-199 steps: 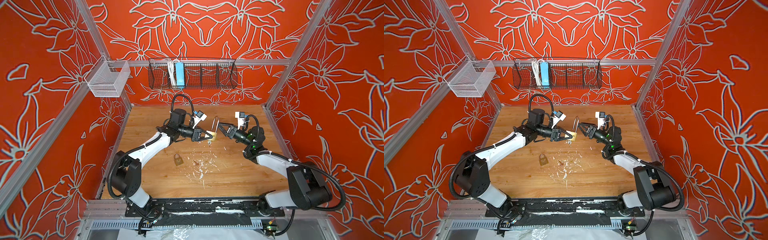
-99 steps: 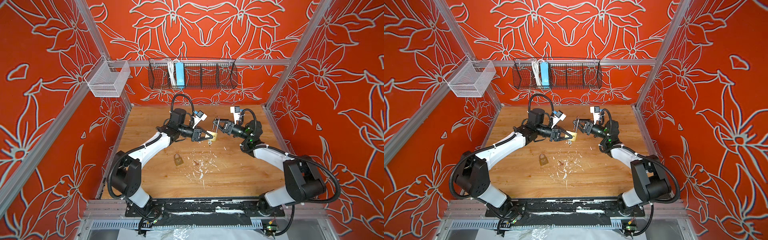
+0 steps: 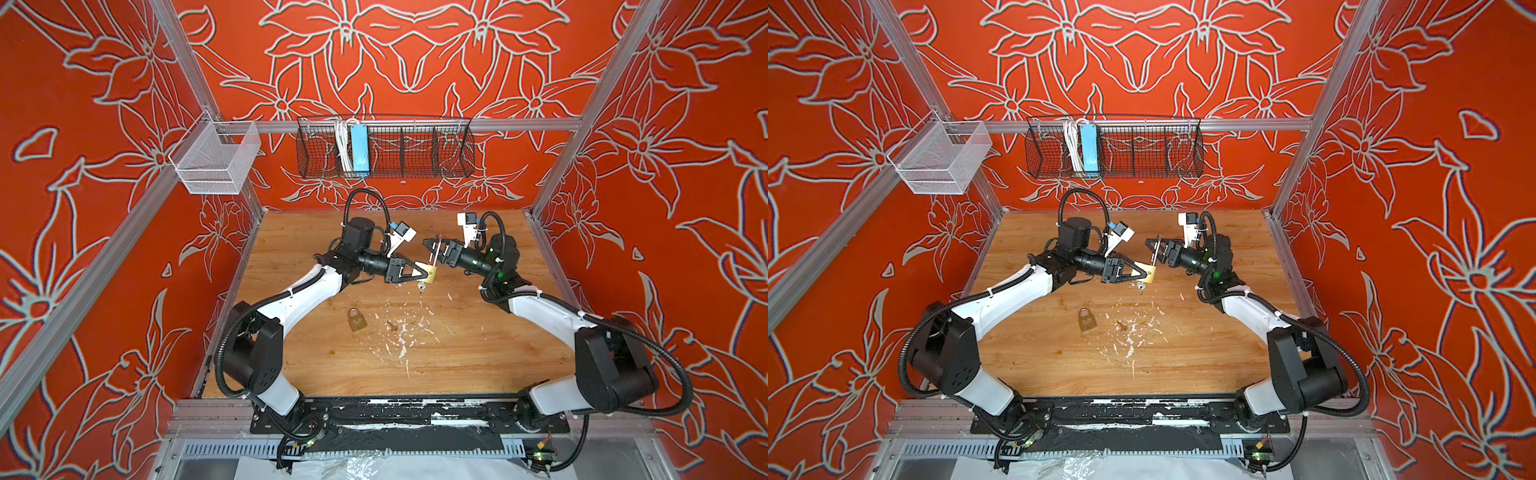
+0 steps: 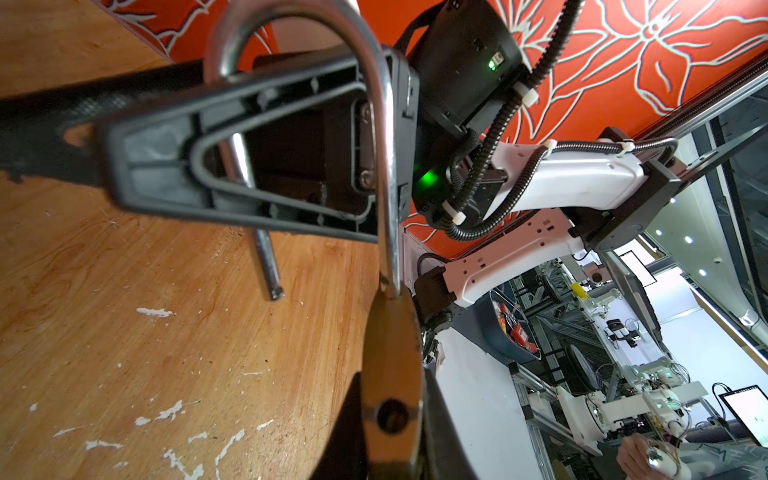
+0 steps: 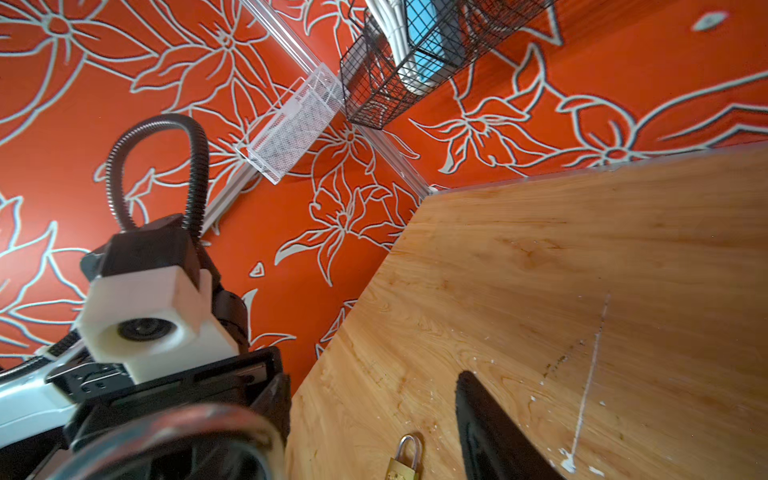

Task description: Unlock with the key

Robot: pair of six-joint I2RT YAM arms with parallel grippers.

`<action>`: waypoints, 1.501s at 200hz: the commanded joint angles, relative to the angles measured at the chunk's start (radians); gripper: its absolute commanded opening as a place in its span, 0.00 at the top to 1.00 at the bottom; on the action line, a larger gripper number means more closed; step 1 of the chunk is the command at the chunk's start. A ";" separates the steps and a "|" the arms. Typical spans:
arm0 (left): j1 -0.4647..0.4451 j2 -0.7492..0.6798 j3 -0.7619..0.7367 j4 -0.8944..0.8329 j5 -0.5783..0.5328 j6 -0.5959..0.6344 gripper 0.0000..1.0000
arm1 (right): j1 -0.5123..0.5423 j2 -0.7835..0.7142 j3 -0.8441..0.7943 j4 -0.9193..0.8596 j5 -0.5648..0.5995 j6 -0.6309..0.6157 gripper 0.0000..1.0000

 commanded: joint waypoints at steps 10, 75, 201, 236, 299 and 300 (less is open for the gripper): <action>-0.022 -0.035 0.038 -0.022 0.007 0.076 1.00 | 0.001 -0.051 0.022 -0.246 0.121 -0.134 0.36; -0.026 -0.068 0.033 -0.070 -0.067 0.131 1.00 | 0.004 -0.057 0.014 -0.256 0.138 -0.133 0.36; -0.028 -0.113 0.013 -0.162 -0.511 0.186 1.00 | 0.003 -0.208 -0.008 -0.507 0.319 -0.227 0.37; -0.027 -0.062 0.041 -0.230 -0.669 0.183 1.00 | 0.003 -0.239 -0.047 -0.466 0.285 -0.255 0.35; -0.003 0.152 0.171 -0.402 -0.803 0.179 1.00 | 0.004 -0.384 -0.210 -0.446 0.248 -0.228 0.34; -0.003 0.155 0.173 -0.404 -0.807 0.179 1.00 | 0.004 -0.387 -0.214 -0.444 0.248 -0.226 0.34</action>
